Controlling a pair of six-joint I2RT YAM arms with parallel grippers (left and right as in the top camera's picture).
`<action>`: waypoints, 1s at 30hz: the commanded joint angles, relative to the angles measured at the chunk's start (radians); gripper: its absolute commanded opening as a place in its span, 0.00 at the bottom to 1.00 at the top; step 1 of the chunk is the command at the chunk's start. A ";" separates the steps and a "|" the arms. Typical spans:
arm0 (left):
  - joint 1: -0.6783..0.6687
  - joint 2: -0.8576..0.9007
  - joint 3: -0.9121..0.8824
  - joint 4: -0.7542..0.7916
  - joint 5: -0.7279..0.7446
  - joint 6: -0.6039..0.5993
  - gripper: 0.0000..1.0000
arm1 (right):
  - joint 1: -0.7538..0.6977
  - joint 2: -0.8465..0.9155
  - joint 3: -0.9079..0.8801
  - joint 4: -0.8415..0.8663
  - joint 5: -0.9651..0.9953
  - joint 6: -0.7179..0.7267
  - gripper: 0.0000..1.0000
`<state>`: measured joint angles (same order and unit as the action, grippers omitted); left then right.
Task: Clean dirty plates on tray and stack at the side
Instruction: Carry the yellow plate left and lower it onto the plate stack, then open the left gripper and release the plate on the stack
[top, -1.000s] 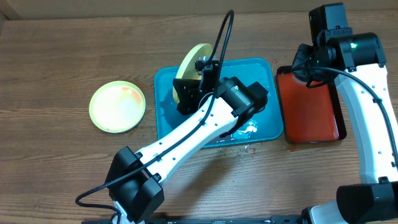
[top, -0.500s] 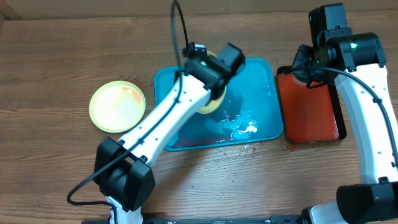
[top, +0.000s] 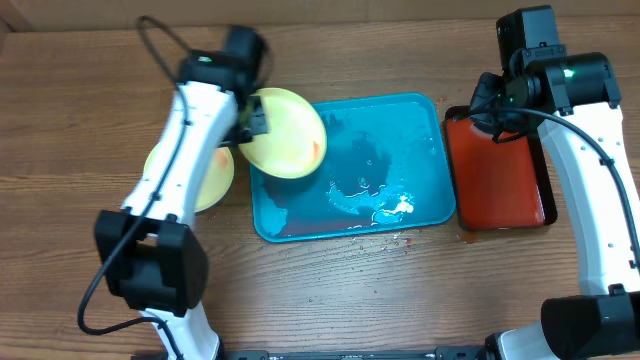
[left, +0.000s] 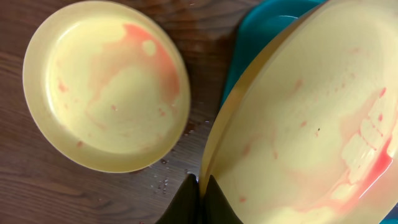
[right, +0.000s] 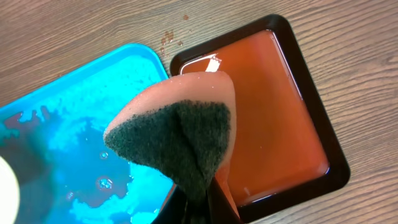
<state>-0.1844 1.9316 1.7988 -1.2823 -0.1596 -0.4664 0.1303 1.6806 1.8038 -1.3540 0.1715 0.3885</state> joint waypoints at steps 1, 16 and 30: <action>0.100 -0.031 -0.048 0.006 0.135 0.056 0.05 | -0.008 -0.001 -0.004 0.005 -0.001 -0.004 0.04; 0.327 -0.479 -0.674 0.449 0.231 0.034 0.04 | -0.008 -0.001 -0.004 0.013 -0.027 -0.004 0.04; 0.647 -0.529 -0.904 0.703 0.230 -0.110 0.04 | -0.008 -0.001 -0.004 0.019 -0.038 -0.004 0.04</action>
<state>0.4568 1.3670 0.9066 -0.6060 0.0628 -0.5514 0.1295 1.6806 1.8030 -1.3464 0.1345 0.3878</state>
